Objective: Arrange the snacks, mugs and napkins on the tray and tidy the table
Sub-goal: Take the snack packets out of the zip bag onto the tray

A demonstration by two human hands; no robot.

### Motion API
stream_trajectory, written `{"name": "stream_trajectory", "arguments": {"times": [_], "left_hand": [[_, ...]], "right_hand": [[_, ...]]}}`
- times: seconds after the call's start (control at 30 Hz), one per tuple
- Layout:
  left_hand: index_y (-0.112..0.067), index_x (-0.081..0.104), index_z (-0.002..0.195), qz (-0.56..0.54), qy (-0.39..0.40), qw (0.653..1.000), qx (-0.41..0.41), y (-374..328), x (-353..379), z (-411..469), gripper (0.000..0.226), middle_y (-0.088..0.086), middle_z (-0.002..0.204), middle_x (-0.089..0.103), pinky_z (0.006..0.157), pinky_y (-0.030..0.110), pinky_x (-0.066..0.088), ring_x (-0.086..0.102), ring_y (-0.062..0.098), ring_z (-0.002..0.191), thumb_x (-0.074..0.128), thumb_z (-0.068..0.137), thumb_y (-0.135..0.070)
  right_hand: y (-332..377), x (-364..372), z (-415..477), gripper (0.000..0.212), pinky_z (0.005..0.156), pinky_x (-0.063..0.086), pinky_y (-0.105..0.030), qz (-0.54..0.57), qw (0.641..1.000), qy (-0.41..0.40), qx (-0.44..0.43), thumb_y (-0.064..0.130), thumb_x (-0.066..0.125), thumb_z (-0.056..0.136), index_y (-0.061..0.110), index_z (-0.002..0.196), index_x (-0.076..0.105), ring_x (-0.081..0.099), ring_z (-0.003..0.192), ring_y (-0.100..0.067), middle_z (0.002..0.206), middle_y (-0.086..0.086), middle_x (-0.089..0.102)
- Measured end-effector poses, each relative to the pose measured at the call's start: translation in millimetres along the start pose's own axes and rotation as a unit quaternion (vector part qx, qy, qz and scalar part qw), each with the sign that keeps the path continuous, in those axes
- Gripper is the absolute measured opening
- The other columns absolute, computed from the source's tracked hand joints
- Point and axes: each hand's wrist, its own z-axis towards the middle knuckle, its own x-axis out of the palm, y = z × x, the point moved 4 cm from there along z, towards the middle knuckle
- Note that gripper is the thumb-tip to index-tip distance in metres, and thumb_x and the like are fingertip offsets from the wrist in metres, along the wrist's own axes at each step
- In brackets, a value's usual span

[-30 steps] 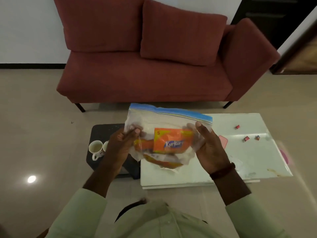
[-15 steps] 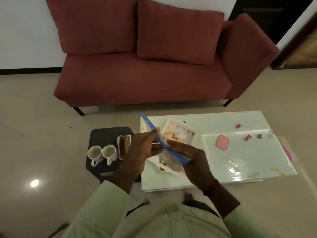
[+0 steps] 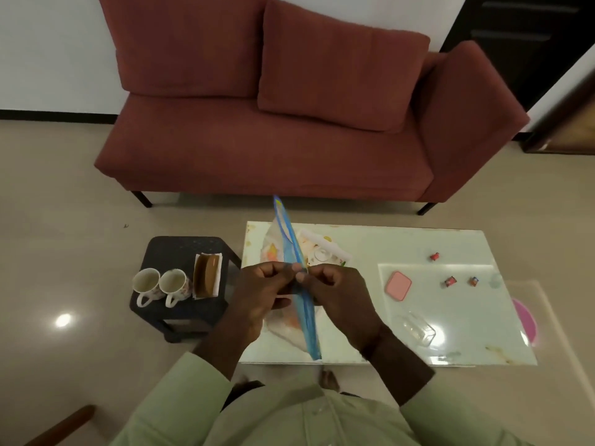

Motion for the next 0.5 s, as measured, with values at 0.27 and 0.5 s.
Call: {"name": "stream_trajectory", "arguments": {"times": [0.27,0.5], "left_hand": [[-0.016,0.074,0.092,0.029,0.085,0.995,0.053,-3.6,11.3,-7.2,0.012,0.001,0.082,0.077,0.063,0.02,0.056,0.075,0.016,0.079,0.067,0.087,-0.024],[-0.024,0.073,0.087,0.06,0.07,0.993,0.074,5.0,15.5,-8.6,0.009,-0.004,0.081,0.077,0.063,0.021,0.057,0.075,0.016,0.078,0.066,0.089,-0.019]], "right_hand": [[2.8,-25.6,8.4,0.015,0.063,0.06,-0.029,0.057,0.993,0.092,0.051,0.025,0.075,0.085,0.01,0.084,0.073,0.07,0.067,-0.021,0.074,-0.005,0.074],[-1.8,-17.4,8.2,0.007,0.057,0.061,-0.029,-0.052,0.998,-0.001,0.026,0.02,0.074,0.083,0.015,0.079,0.072,0.07,0.058,-0.015,0.064,0.002,0.072]]}}
